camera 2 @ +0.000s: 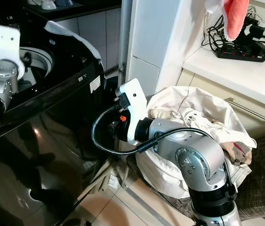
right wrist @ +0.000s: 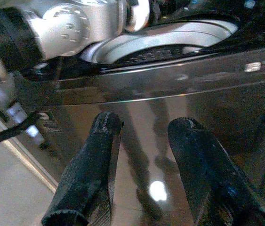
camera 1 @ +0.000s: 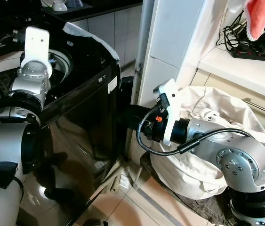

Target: Clothes washing

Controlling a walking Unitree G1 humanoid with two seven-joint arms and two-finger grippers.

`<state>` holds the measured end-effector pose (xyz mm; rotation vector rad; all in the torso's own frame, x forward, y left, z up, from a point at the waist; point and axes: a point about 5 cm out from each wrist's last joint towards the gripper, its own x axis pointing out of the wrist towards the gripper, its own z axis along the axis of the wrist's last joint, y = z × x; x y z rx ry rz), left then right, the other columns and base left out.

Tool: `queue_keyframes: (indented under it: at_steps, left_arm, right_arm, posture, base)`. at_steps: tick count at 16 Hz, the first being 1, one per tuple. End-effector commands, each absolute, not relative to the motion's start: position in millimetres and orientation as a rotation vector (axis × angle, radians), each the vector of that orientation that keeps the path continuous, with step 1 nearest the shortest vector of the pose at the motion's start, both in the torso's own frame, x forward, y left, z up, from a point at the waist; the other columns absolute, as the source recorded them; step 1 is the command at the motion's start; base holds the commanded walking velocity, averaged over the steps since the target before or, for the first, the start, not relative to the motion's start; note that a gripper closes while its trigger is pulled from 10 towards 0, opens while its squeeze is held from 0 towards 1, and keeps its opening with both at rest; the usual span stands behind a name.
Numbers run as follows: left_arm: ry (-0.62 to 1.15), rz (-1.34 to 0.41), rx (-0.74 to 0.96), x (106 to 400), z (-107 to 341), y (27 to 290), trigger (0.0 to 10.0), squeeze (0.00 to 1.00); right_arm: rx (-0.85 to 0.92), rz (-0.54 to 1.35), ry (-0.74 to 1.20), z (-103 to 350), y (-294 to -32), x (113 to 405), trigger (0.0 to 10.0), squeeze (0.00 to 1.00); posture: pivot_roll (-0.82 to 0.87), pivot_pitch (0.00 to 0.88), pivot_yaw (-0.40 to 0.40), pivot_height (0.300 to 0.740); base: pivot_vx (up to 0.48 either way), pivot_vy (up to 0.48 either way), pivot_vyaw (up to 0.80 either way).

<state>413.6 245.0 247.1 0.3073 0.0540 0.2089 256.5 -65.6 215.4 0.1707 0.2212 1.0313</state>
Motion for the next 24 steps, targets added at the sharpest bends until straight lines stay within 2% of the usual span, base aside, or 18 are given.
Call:
queue_keyframes:
  at_steps: [1,2,4,5,6,7,8,9,10,11,12,16,19,22,24]
  left_arm:
    - [-0.146,-0.05,0.243,419,266,204,10.0,0.0]
    - [-0.18,-0.11,0.218,418,265,195,10.0,0.0]
    - [-0.291,-0.482,0.118,395,239,147,10.0,0.0]
    - [-0.305,-0.533,0.095,387,233,139,10.0,0.0]
    - [-0.312,-0.629,0.068,367,216,124,10.0,0.0]
    - [-0.302,-0.67,0.064,357,208,118,10.0,0.0]
    - [-0.273,-0.751,0.1,341,190,107,10.0,0.0]
    - [-0.264,-0.788,0.126,334,182,103,10.0,0.0]
    - [-0.238,-0.824,0.153,325,169,98,10.0,0.0]
    - [-0.214,-0.83,0.148,321,163,97,10.0,0.0]
    - [-0.185,-0.83,0.14,316,159,96,10.0,0.0]
    - [-0.054,-0.787,0.3,305,125,102,10.0,0.0]
    - [0.005,-0.793,0.259,294,114,107,10.0,0.0]
    - [0.031,-0.911,0.233,281,115,97,10.0,0.0]
    - [0.04,-0.947,0.225,277,117,96,10.0,0.0]
  right_arm:
    - [0.158,0.866,0.208,212,-80,271,10.0,0.0]
    - [0.154,0.823,0.204,211,-84,274,10.0,0.0]
    - [0.178,0.591,0.15,215,-109,296,10.0,0.0]
    - [0.182,0.526,0.134,216,-117,301,10.0,0.0]
    - [0.143,0.375,0.11,218,-140,314,10.0,0.0]
    - [0.111,0.301,0.103,219,-151,319,10.0,0.0]
    - [0.034,0.172,0.103,219,-176,328,10.0,0.0]
    - [0.006,0.125,0.115,217,-186,331,10.0,0.0]
    - [-0.027,0.076,0.163,210,-204,335,10.0,0.26]
    - [-0.034,0.059,0.197,204,-213,337,10.0,0.96]
    - [-0.037,0.042,0.236,197,-221,340,10.0,1.0]
    - [-0.047,0.02,0.338,167,-242,352,10.0,1.0]
    - [-0.049,-0.002,0.408,148,-249,361,10.0,1.0]
    - [-0.086,0.034,0.619,111,-248,354,10.0,1.0]
    - [-0.095,0.061,0.675,99,-247,351,10.0,1.0]
  posture:
    - [-0.02,0.0,-0.049,0.74]
    - [-0.02,0.0,-0.051,0.74]
    - [-0.01,0.0,-0.063,0.74]
    - [0.0,0.0,-0.063,0.74]
    - [-0.01,0.0,-0.062,0.74]
    - [-0.01,0.0,-0.062,0.74]
    - [0.0,0.0,-0.064,0.74]
    - [0.0,0.0,-0.065,0.74]
    - [0.0,0.0,-0.061,0.74]
    - [0.0,0.0,-0.061,0.74]
    - [0.0,0.0,-0.061,0.74]
    - [0.0,0.0,-0.06,0.74]
    - [-0.02,0.0,-0.043,0.74]
    - [0.0,0.0,-0.048,0.74]
    - [0.0,0.0,-0.05,0.74]
  base:
    - [0.0,0.0,0.0]
    - [0.0,0.0,0.0]
    - [0.0,0.0,0.0]
    - [0.0,0.0,0.0]
    - [0.0,0.0,0.0]
    - [0.0,0.0,0.0]
    - [0.0,0.0,0.0]
    - [0.0,0.0,0.0]
    - [0.0,0.0,0.0]
    - [0.0,0.0,0.0]
    - [0.0,0.0,0.0]
    - [0.0,0.0,0.0]
    - [0.0,0.0,0.0]
    - [0.0,0.0,0.0]
    - [0.0,0.0,0.0]
